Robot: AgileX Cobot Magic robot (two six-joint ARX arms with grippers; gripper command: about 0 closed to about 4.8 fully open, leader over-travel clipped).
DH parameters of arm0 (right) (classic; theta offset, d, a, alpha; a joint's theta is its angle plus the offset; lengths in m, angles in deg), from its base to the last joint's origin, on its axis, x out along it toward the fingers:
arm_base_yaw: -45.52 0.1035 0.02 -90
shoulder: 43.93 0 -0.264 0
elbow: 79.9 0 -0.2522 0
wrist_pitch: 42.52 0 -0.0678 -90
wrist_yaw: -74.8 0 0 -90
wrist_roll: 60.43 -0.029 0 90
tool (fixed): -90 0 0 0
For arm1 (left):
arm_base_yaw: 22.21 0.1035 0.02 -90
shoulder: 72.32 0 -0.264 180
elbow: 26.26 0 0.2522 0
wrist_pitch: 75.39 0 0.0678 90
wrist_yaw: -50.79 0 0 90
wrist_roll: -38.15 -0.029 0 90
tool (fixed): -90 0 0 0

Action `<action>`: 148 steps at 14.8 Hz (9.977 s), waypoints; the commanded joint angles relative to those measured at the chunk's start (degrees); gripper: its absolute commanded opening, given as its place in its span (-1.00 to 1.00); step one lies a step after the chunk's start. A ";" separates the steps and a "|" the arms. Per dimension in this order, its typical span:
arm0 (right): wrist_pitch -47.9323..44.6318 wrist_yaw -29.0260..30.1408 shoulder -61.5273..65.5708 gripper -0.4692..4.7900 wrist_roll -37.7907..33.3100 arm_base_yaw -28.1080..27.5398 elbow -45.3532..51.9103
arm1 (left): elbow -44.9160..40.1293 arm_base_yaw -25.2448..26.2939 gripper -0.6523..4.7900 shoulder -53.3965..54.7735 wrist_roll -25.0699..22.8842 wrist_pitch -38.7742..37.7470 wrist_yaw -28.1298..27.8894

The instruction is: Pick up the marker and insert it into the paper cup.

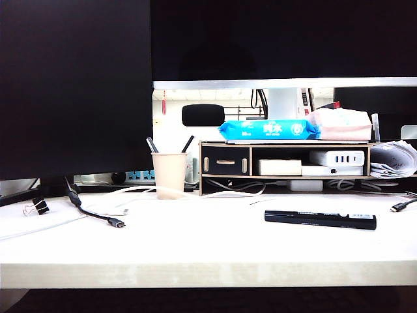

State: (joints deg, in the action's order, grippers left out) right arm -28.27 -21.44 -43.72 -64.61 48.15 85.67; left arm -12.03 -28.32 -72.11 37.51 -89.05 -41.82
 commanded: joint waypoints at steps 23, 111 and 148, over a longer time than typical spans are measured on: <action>-3.98 22.49 -0.04 -0.85 -14.08 0.04 -0.15 | 2.78 0.00 -0.78 0.02 1.36 0.37 10.93; 34.25 8.68 103.25 -0.43 28.41 20.63 -65.37 | 28.79 -0.02 -0.78 56.41 2.62 5.44 25.99; 1.46 37.05 105.31 -0.65 2.21 21.57 -88.37 | 28.83 -0.02 -0.78 62.66 9.99 17.22 26.12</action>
State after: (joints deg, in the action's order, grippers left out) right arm -24.75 14.97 61.48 -61.95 69.68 -2.52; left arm 16.63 -28.32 -10.02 46.67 -72.44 -16.18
